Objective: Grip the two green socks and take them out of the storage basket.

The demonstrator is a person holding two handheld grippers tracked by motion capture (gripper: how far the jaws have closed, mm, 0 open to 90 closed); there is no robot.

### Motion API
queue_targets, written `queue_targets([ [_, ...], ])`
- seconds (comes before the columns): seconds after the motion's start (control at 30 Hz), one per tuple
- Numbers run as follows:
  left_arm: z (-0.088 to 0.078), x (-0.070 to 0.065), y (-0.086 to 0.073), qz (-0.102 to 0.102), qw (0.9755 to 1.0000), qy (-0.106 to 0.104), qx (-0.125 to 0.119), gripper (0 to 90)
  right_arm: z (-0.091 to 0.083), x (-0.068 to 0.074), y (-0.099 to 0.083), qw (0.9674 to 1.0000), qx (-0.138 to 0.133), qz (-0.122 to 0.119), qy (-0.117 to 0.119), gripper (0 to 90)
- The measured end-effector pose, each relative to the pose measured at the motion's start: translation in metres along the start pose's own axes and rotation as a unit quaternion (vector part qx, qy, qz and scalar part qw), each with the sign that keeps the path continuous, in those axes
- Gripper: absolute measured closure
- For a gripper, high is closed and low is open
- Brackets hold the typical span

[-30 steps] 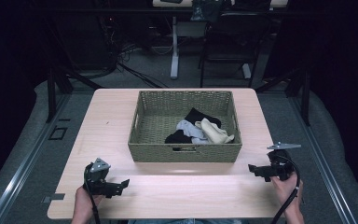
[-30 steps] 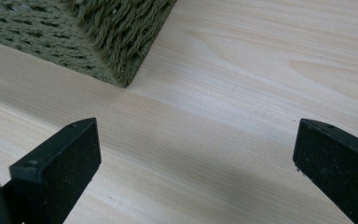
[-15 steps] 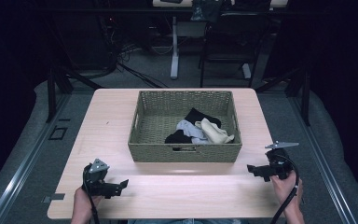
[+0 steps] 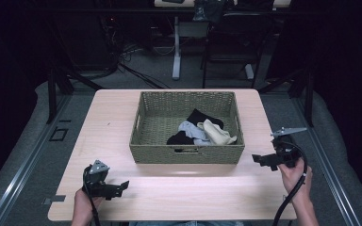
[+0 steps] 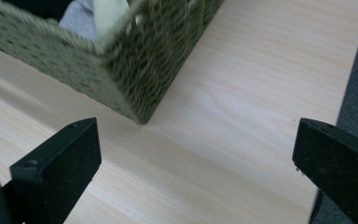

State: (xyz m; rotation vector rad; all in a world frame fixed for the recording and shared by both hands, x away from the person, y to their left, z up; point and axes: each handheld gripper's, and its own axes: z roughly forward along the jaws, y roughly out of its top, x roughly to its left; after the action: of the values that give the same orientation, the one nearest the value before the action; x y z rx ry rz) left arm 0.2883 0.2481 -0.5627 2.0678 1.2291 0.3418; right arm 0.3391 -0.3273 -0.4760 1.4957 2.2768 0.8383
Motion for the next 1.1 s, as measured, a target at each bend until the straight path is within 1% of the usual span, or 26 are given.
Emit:
queue_targets([
  [0.07, 0.000, 0.000, 0.000, 0.002, 1.0000, 0.000, -0.001, 0.2, -0.008, 0.001, 0.011, 1.0000, -0.001, -0.008, 0.001, 0.3],
  [0.17, 0.000, 0.000, 0.001, 0.002, 1.0000, -0.001, 0.000, 0.2, -0.016, 0.004, 0.025, 0.9998, -0.001, -0.017, 0.010, 0.0],
  [0.2, 0.000, 0.000, 0.001, 0.003, 1.0000, 0.000, 0.001, 0.2, -0.018, 0.005, 0.030, 0.9997, -0.001, -0.021, 0.014, 0.1],
  [0.23, 0.000, 0.000, 0.001, 0.003, 1.0000, 0.000, 0.001, 0.2, -0.018, 0.005, 0.030, 0.9997, -0.001, -0.021, 0.014, 0.1],
  [0.3, 0.001, 0.000, 0.001, 0.001, 1.0000, 0.000, 0.001, 0.2, -0.021, 0.009, 0.043, 0.9993, 0.002, -0.029, 0.023, 2.3],
  [0.33, 0.001, 0.000, 0.001, -0.001, 1.0000, 0.002, -0.001, 0.2, -0.021, 0.012, 0.055, 0.9989, 0.002, -0.037, 0.030, 3.0],
  [0.4, 0.000, 0.001, 0.001, -0.002, 1.0000, -0.002, -0.001, 0.2, -0.021, 0.016, 0.065, 0.9986, 0.002, -0.041, 0.034, 3.0],
  [0.43, 0.000, 0.001, 0.001, -0.002, 1.0000, -0.002, -0.001, 0.2, -0.021, 0.016, 0.065, 0.9986, 0.002, -0.041, 0.034, 3.0],
  [0.47, 0.000, 0.001, 0.001, -0.001, 1.0000, -0.002, -0.002, 0.2, -0.020, 0.018, 0.071, 0.9983, 0.002, -0.044, 0.038, 3.0],
  [0.5, 0.000, 0.001, 0.001, -0.001, 1.0000, -0.003, -0.002, 0.2, -0.017, 0.025, 0.085, 0.9977, 0.005, -0.057, 0.037, 2.8],
  [0.53, 0.001, 0.000, 0.000, -0.002, 1.0000, 0.001, -0.004, 0.2, -0.015, 0.027, 0.089, 0.9975, 0.007, -0.059, 0.038, 2.9],
  [0.57, 0.001, 0.000, 0.000, -0.002, 1.0000, 0.001, -0.004, 0.2, -0.015, 0.027, 0.089, 0.9975, 0.007, -0.059, 0.038, 2.9],
  [0.6, 0.000, 0.000, 0.001, -0.001, 1.0000, 0.000, -0.003, 0.2, -0.007, 0.034, 0.102, 0.9967, 0.015, -0.068, 0.042, 2.8],
  [0.63, -0.001, 0.001, 0.001, 0.002, 1.0000, -0.001, -0.004, 0.2, -0.003, 0.037, 0.107, 0.9963, 0.022, -0.071, 0.043, 3.6],
  [0.7, -0.001, 0.000, 0.001, 0.002, 1.0000, -0.002, -0.005, 0.2, 0.004, 0.043, 0.116, 0.9958, 0.030, -0.075, 0.045, 6.8],
  [0.73, -0.001, 0.000, 0.001, 0.002, 1.0000, -0.002, -0.004, 0.2, 0.010, 0.047, 0.123, 0.9952, 0.039, -0.078, 0.045, 7.7],
  [0.8, 0.000, 0.000, 0.001, 0.001, 1.0000, -0.004, -0.003, 0.2, 0.019, 0.053, 0.130, 0.9941, 0.049, -0.083, 0.051, 8.7],
  [0.83, 0.000, 0.000, 0.001, 0.001, 1.0000, -0.004, -0.003, 0.2, 0.019, 0.053, 0.130, 0.9941, 0.049, -0.083, 0.051, 8.7],
  [0.87, 0.000, 0.000, 0.001, 0.002, 1.0000, -0.004, -0.002, 0.2, 0.025, 0.057, 0.135, 0.9931, 0.059, -0.090, 0.046, 9.1],
  [0.9, 0.000, 0.000, 0.001, 0.003, 1.0000, -0.004, -0.002, 0.2, 0.034, 0.061, 0.140, 0.9927, 0.064, -0.091, 0.045, 10.0],
  [0.93, 0.000, 0.000, 0.001, 0.003, 1.0000, -0.003, -0.002, 0.2, 0.046, 0.063, 0.146, 0.9914, 0.077, -0.093, 0.048, 11.5],
  [0.97, 0.000, 0.000, 0.001, 0.003, 1.0000, -0.003, -0.002, 0.2, 0.046, 0.063, 0.146, 0.9914, 0.077, -0.093, 0.048, 11.5],
  [1.0, -0.001, 0.000, 0.001, 0.004, 1.0000, -0.003, -0.003, 0.2, 0.059, 0.066, 0.150, 0.9898, 0.093, -0.095, 0.051, 13.3],
  [1.03, -0.001, 0.000, 0.000, 0.004, 1.0000, -0.002, -0.003, 0.2, 0.064, 0.067, 0.152, 0.9888, 0.100, -0.098, 0.052, 14.3],
  [1.07, -0.001, 0.000, 0.000, 0.004, 1.0000, -0.002, -0.003, 0.2, 0.070, 0.068, 0.153, 0.9886, 0.106, -0.094, 0.052, 17.2],
  [1.1, -0.001, 0.000, 0.000, 0.003, 1.0000, -0.001, -0.003, 0.2, 0.076, 0.068, 0.154, 0.9879, 0.115, -0.094, 0.047, 19.5],
])
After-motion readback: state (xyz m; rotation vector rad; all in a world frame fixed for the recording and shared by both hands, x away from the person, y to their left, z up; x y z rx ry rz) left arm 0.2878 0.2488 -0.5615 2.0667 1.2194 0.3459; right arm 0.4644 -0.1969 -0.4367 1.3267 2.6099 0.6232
